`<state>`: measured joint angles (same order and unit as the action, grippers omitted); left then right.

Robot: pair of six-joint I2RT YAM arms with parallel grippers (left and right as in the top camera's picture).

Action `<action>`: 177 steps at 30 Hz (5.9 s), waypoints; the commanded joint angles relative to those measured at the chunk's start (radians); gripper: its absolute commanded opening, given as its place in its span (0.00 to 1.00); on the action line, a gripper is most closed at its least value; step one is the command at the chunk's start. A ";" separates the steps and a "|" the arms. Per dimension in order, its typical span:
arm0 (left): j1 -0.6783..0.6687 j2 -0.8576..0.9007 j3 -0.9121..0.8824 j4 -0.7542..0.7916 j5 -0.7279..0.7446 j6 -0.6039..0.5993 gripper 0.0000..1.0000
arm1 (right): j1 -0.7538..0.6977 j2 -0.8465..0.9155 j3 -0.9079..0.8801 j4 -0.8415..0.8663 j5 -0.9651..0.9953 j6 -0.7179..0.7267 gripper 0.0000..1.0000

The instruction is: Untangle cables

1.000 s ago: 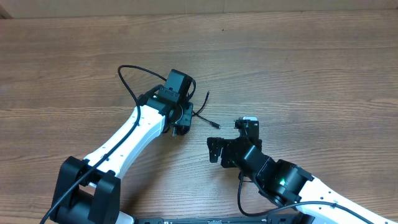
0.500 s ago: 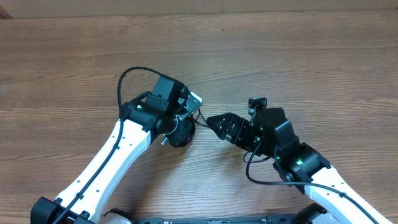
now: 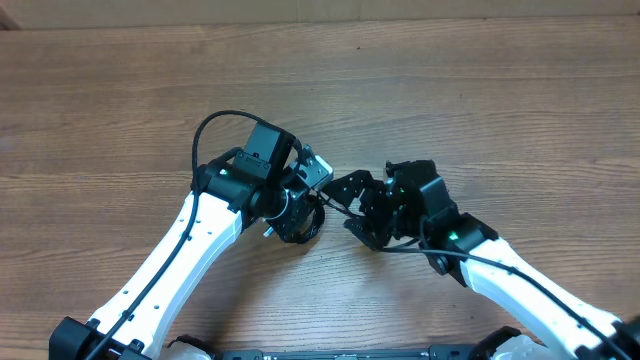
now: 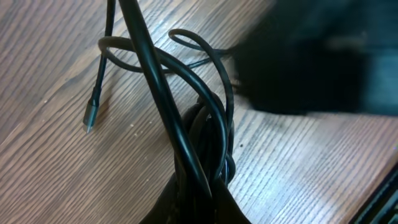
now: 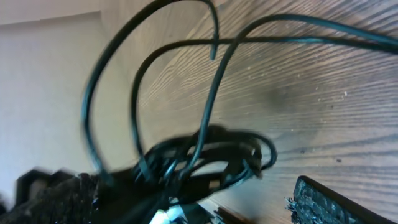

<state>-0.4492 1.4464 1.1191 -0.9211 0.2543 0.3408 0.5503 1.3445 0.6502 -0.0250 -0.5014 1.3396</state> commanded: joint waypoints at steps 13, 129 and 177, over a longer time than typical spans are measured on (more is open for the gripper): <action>0.003 -0.021 0.019 0.005 0.110 0.045 0.04 | -0.001 0.092 0.006 0.135 0.049 0.018 0.32; 0.347 -0.022 0.066 0.033 0.027 -0.435 0.29 | 0.073 0.210 0.006 0.136 0.306 -0.066 0.96; 0.351 -0.019 0.066 0.081 0.005 -0.431 1.00 | 0.088 0.223 0.206 -0.361 0.912 -0.156 0.04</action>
<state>-0.1028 1.4281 1.1687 -0.8398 0.2638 -0.0975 0.6701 1.5738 0.8574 -0.4259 0.3046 1.2827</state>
